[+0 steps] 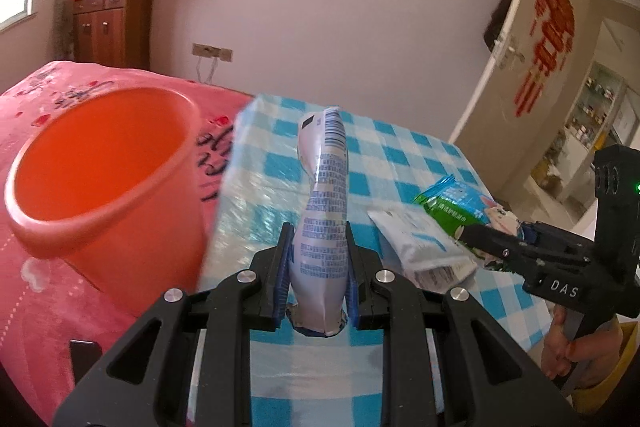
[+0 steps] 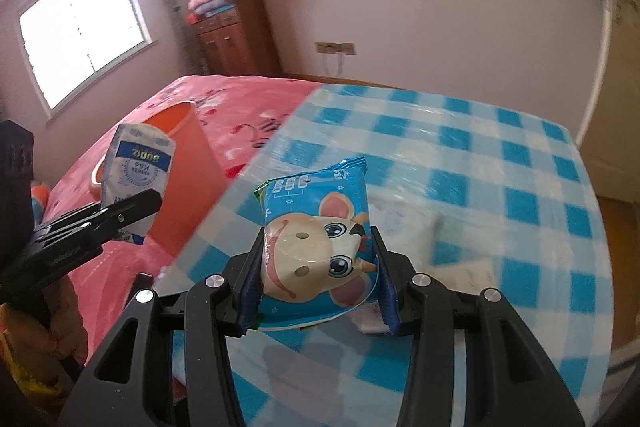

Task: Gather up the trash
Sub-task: 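Carry the milk pouch and snack bag over the orange bucket and open both tools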

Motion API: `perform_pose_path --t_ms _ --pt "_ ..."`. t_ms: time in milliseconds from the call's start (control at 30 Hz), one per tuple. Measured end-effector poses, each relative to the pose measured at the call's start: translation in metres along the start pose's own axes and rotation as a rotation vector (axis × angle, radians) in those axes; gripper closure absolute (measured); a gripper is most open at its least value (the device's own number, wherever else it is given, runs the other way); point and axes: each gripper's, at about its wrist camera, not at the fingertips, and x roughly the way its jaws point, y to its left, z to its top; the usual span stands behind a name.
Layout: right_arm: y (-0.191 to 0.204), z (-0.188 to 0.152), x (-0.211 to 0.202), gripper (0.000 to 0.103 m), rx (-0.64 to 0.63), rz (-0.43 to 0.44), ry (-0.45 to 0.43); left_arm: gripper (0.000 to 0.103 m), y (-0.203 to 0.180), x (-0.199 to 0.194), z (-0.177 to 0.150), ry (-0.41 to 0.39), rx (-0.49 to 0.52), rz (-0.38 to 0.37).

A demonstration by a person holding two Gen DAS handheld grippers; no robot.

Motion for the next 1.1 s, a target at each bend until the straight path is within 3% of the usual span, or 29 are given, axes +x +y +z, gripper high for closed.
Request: perform_pose_path --t_ms 500,700,1000,1100 --pt "0.115 0.089 0.05 0.055 -0.194 0.224 -0.029 0.079 0.105 -0.033 0.04 -0.121 -0.145 0.214" --pt "0.157 0.115 0.081 0.055 -0.234 0.307 -0.014 0.079 0.136 -0.026 0.047 -0.11 -0.196 0.263" --pt "0.187 0.118 0.115 0.055 -0.252 0.353 0.036 0.079 0.164 -0.002 0.04 -0.06 -0.233 0.281" --pt "0.195 0.118 0.126 0.047 -0.261 0.354 0.039 0.077 0.17 0.005 0.038 -0.046 -0.251 0.294"
